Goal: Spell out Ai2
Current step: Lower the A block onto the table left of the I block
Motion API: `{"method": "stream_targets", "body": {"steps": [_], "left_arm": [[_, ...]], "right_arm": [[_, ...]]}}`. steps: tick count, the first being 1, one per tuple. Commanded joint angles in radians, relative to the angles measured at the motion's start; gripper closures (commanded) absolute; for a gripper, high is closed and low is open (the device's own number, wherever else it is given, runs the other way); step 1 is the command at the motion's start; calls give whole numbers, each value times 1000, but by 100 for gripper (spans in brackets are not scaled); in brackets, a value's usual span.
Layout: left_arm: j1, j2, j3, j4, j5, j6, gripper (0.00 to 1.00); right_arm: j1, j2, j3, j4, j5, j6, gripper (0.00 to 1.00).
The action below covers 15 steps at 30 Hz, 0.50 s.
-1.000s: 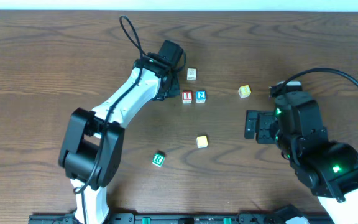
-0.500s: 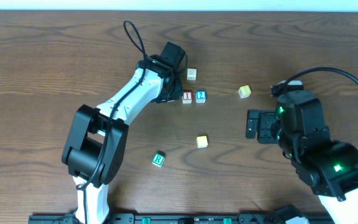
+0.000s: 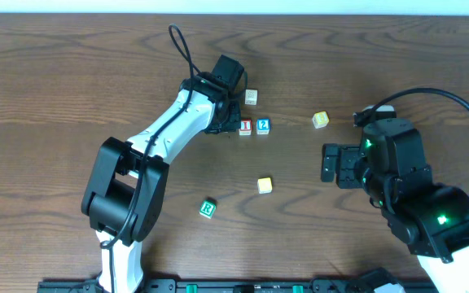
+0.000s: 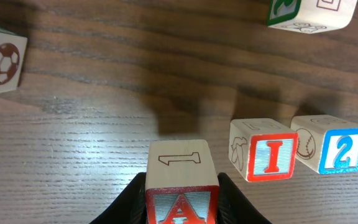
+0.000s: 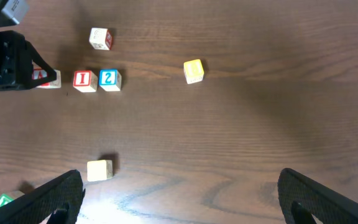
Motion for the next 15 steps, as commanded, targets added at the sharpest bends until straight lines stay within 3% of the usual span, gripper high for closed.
{"method": "stream_targets", "body": {"steps": [1, 15], "left_arm": [[5, 14, 19, 6, -34, 28, 95], [-5, 66, 71, -8, -11, 28, 95]], "right_arm": [[-9, 1, 19, 1, -3, -13, 1], [-9, 1, 19, 0, -3, -13, 1]]}}
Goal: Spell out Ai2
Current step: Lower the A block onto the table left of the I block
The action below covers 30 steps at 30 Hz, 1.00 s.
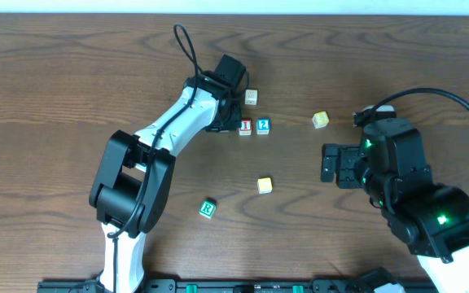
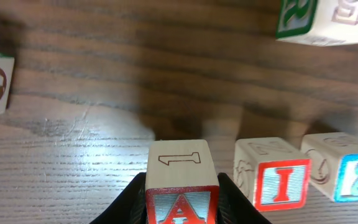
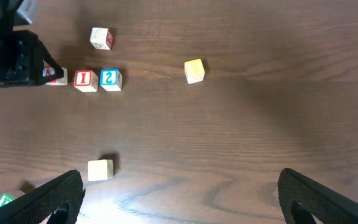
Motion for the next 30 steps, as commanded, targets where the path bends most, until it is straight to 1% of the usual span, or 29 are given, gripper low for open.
{"method": "stream_targets", "body": {"steps": [1, 20, 30], "left_arm": [[-7, 5, 23, -6, 3, 11, 95], [-14, 6, 23, -31, 3, 11, 94], [-18, 6, 23, -16, 14, 11, 93]], "right_arm": [[-9, 1, 19, 0, 0, -13, 1], [-9, 1, 19, -5, -1, -12, 1], [-9, 1, 19, -5, -1, -12, 1]]}}
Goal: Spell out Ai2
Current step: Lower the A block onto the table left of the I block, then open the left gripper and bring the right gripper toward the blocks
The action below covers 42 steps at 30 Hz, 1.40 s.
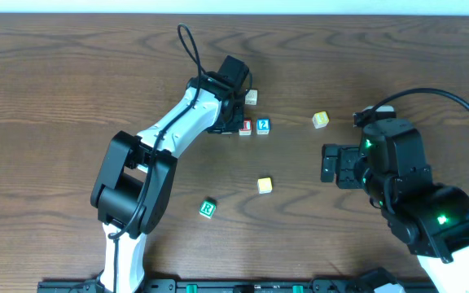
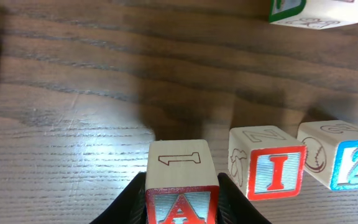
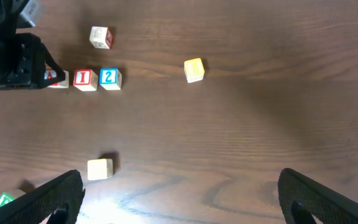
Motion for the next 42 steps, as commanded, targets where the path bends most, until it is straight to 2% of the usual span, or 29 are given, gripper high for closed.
{"method": "stream_targets", "body": {"steps": [1, 3, 6, 9, 15, 29, 38, 42], "left_arm": [[-3, 7, 21, 0, 18, 11, 91], [-3, 7, 21, -1, 28, 11, 88], [-3, 9, 21, -5, 43, 11, 73], [-3, 13, 21, -5, 43, 11, 70], [-3, 33, 21, -6, 43, 11, 56], [2, 35, 50, -9, 22, 19, 54], [26, 27, 275, -205, 16, 31, 58], [45, 27, 368, -317, -53, 26, 61]], "right_arm": [[-9, 1, 19, -2, -1, -12, 1], [-9, 1, 19, -2, -1, -12, 1], [-9, 1, 19, -2, -1, -12, 1], [-9, 1, 19, -2, -1, -12, 1], [-9, 1, 19, -2, -2, -12, 1], [-9, 1, 19, -1, -13, -12, 1], [-9, 1, 19, -1, -16, -12, 1], [-9, 42, 13, 21, -42, -12, 1]]}}
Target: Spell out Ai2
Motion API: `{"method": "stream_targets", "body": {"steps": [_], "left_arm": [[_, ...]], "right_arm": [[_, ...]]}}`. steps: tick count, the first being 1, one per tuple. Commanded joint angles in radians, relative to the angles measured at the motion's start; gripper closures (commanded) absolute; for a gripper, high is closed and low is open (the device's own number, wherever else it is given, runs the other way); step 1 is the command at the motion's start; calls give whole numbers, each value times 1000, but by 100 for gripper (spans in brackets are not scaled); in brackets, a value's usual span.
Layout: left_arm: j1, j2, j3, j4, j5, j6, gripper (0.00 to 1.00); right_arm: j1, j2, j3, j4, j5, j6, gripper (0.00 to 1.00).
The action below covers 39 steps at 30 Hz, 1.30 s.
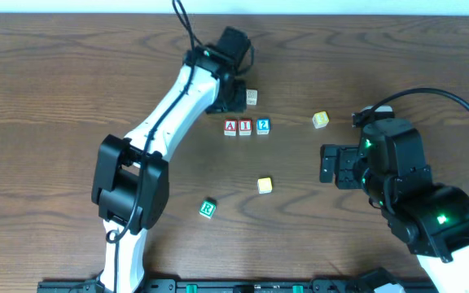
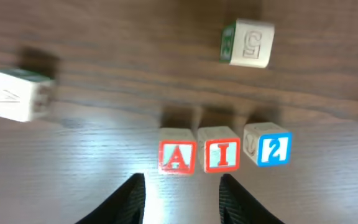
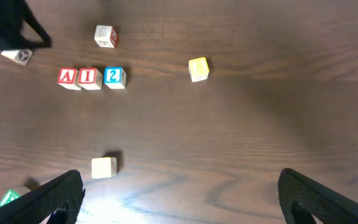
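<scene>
Three blocks stand in a row reading A (image 2: pixel 177 157), I (image 2: pixel 222 155), 2 (image 2: pixel 271 150); from overhead the A (image 1: pixel 230 126), the I (image 1: pixel 245 126) and the 2 (image 1: pixel 263 125) sit mid-table. A and I touch. My left gripper (image 2: pixel 182 183) is open and empty, raised above the table near the row, seen from overhead just behind it (image 1: pixel 233 99). My right gripper (image 3: pixel 182 199) hangs open and empty over the right half of the table (image 1: pixel 329 163).
A block showing a 5 (image 2: pixel 247 42) lies behind the row, a white block (image 2: pixel 14 93) to its left. A yellow block (image 1: pixel 321 120), a cream block (image 1: pixel 265 185) and a green R block (image 1: pixel 208 209) lie loose.
The left gripper has let go of the A block, which now stands against the I. The gripper is open and higher, farther from the row. The right arm is unchanged.
The left gripper held the A block a little left of the I and 2 pair, then lower and closer beside the I. Now the A stands free in the row and the gripper is open above it. The right gripper stayed open and still.
</scene>
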Motion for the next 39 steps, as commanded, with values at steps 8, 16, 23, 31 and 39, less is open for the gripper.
{"method": "stream_targets", "body": {"steps": [8, 16, 23, 31, 39], "left_arm": [[143, 3, -32, -1, 178, 7, 94], [152, 3, -182, 87, 263, -22, 94], [172, 3, -338, 259, 397, -69, 94], [173, 6, -390, 351, 373, -108, 94], [172, 27, -391, 384, 365, -140, 94]], "right_arm": [[-12, 345, -17, 278, -126, -12, 99], [-101, 633, -17, 462, -425, -19, 99], [-149, 783, -17, 539, -586, -31, 99], [-148, 831, -17, 575, -595, -30, 99], [-148, 864, -17, 633, -595, -18, 99]]}}
